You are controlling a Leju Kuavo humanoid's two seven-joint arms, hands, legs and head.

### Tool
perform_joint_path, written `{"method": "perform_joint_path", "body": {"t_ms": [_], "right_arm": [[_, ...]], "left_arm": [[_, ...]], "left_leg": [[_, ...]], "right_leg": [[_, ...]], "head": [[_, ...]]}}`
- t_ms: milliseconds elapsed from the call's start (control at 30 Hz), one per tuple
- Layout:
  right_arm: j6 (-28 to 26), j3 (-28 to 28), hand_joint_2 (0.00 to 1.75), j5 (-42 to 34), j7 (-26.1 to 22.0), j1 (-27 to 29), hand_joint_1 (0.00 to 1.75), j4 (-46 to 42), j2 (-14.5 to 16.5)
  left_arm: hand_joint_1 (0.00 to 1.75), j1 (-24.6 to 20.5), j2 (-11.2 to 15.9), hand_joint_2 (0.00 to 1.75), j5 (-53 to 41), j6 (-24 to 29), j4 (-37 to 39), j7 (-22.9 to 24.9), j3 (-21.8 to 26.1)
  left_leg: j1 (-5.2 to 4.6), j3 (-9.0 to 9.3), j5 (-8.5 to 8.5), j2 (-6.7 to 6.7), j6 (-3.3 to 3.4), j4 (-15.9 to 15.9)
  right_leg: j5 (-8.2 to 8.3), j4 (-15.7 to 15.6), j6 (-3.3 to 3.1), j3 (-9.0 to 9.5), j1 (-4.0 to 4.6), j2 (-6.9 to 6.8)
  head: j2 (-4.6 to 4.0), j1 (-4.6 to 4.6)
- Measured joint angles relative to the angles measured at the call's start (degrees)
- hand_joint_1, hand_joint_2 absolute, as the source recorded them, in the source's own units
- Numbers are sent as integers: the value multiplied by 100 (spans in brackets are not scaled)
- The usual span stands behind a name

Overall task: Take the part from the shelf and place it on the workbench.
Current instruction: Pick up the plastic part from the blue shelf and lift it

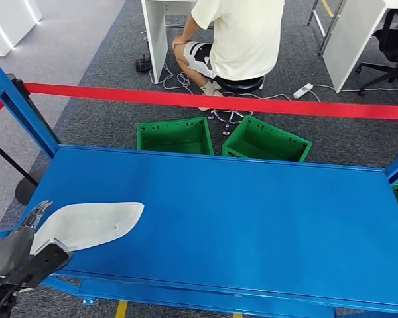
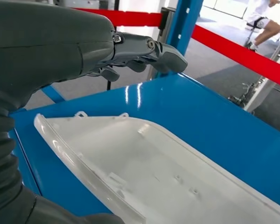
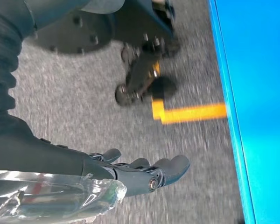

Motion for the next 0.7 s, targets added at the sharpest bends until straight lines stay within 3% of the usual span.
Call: {"method": "perform_joint_path", "body": {"t_ms": [167, 433, 700], "right_arm": [[-44, -130, 175, 112, -130, -58, 0, 62, -8], [-69, -244, 175, 153, -175, -96, 0, 124, -8], [-78, -303, 175, 270, -219, -146, 0, 199, -10]], "left_arm": [[0, 8, 320, 175, 417, 215, 37, -78, -245], [0, 11, 474, 175, 541, 318, 38, -127, -384], [0, 36, 718, 175, 454, 269, 101, 222, -515]], "left_leg": [[13, 18, 29, 0, -35, -21], [11, 18, 19, 0, -41, -23], [9, 18, 13, 0, -43, -23]], "right_leg": [[-5, 5, -12, 4, 7, 0], [-22, 9, -36, 5, 7, -2], [-23, 8, -35, 5, 5, -1]], "head": [[0, -1], [0, 1], [0, 1]]}}
